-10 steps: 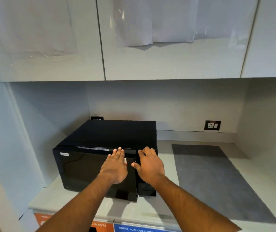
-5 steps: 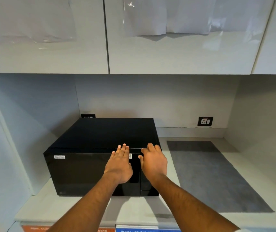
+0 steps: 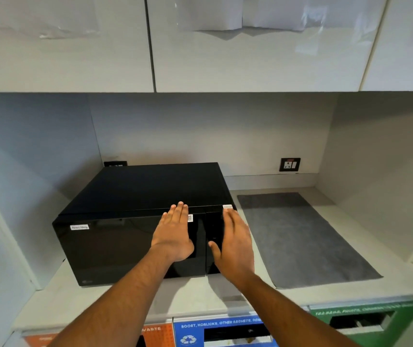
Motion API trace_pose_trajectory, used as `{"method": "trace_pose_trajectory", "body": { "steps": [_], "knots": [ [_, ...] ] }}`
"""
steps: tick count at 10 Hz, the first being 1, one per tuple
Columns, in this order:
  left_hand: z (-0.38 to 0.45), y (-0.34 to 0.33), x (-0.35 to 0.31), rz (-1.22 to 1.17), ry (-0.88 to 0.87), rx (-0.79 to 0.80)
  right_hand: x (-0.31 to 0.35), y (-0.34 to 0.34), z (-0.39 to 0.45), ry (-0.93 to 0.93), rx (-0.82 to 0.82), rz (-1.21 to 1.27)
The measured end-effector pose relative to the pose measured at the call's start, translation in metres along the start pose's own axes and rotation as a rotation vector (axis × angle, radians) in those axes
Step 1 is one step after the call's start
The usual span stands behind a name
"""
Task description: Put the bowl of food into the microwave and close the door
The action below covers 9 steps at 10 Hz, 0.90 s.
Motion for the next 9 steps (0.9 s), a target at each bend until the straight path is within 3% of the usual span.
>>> {"method": "trace_pose_trajectory", "body": {
  "steps": [1,3,6,9],
  "knots": [
    [0.000,-0.002,0.001,0.006,-0.005,-0.027,-0.028,-0.020,-0.028,-0.267,-0.020,0.125],
    [0.002,-0.007,0.005,0.061,-0.017,-0.051,-0.058,-0.065,-0.049,-0.417,0.181,0.158],
    [-0.001,-0.008,0.006,0.034,-0.020,-0.043,-0.051,-0.059,-0.041,-0.352,0.231,0.209],
    [-0.025,0.012,-0.014,0.068,-0.008,-0.086,-0.013,0.021,-0.008,-0.064,0.151,0.066]
  ]
}}
Point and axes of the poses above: each hand's wrist, its own z-axis towards the middle knuckle, its own y-axis out of the back of the hand, x = y × z, the point moved 4 cm from there along z, towards the middle knuckle, and after that the axes turned 1 degree about z, right-handed, at the moved point
